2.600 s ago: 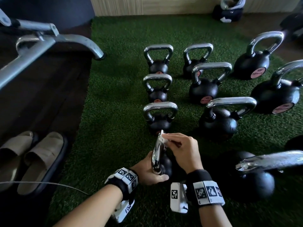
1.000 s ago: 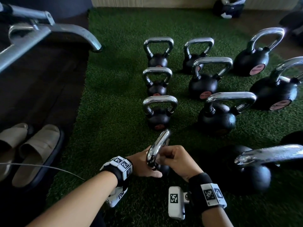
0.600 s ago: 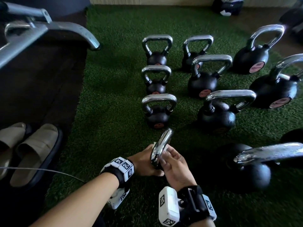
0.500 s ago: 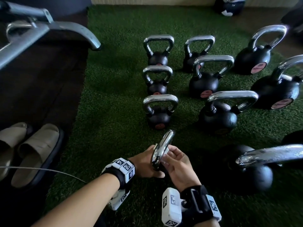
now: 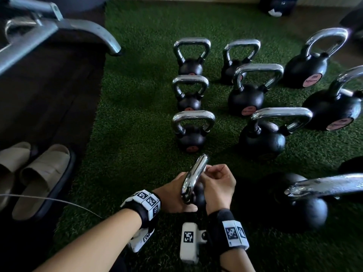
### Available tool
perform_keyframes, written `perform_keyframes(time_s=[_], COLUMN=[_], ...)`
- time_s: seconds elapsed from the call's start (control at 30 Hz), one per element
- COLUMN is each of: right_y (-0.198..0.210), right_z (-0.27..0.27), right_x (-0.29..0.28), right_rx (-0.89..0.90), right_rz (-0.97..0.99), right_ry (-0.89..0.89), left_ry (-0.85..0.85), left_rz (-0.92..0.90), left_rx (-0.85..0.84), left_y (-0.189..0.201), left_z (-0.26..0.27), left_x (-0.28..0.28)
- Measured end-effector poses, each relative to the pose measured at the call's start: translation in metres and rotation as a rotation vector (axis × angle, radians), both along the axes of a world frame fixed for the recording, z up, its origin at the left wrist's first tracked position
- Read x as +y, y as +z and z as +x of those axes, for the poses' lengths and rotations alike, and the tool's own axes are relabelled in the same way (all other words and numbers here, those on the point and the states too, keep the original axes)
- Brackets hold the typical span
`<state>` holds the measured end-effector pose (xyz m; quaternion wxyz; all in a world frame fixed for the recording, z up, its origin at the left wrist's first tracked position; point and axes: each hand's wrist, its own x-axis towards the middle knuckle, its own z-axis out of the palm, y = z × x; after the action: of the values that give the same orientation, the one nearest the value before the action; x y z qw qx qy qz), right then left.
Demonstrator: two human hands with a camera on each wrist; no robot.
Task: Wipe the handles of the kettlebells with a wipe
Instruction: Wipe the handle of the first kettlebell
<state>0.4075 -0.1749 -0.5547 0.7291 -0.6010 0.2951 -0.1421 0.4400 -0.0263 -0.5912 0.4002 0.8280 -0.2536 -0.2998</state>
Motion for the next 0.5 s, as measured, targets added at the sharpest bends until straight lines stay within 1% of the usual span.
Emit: perform_keyframes(time_s=[0.07,0.17,0.27,0.33,0.4,0.5], right_y=[0.0,0.004,0.009,0.013,0.016,0.015], right_z=[0.004,0.0,0.004,0.008,0.01,0.007], right_x=[0.001,0.002,0.002,0.002,0.002,0.002], right_rx=[0.035,0.087,0.227,0.305,0.325,0.298], right_rz=[-0.131,-0.234,-0.358,-0.407,-0.434,-0.489], right_ry=[-0.065,-0.101,-0.094,-0.071,-0.057,-0.017], left_ry=[0.034,0.037,0.044,0.039,0.027,0.03], left_rz=[-0.022,-0.051,-0.057,-0.059,-0.068,-0.021], left_rx=[0.011,0.002,-0.033,-0.051,-0.061,-0.081], left_y=[-0.003,-0.002,-0.002,0.001,0.001,0.002], left_z=[-0.002,-0.007,-0.009,-0.008,-0.008,-0.01], left_x=[0.002,0.004,0.001,-0.002,-0.002,0.0])
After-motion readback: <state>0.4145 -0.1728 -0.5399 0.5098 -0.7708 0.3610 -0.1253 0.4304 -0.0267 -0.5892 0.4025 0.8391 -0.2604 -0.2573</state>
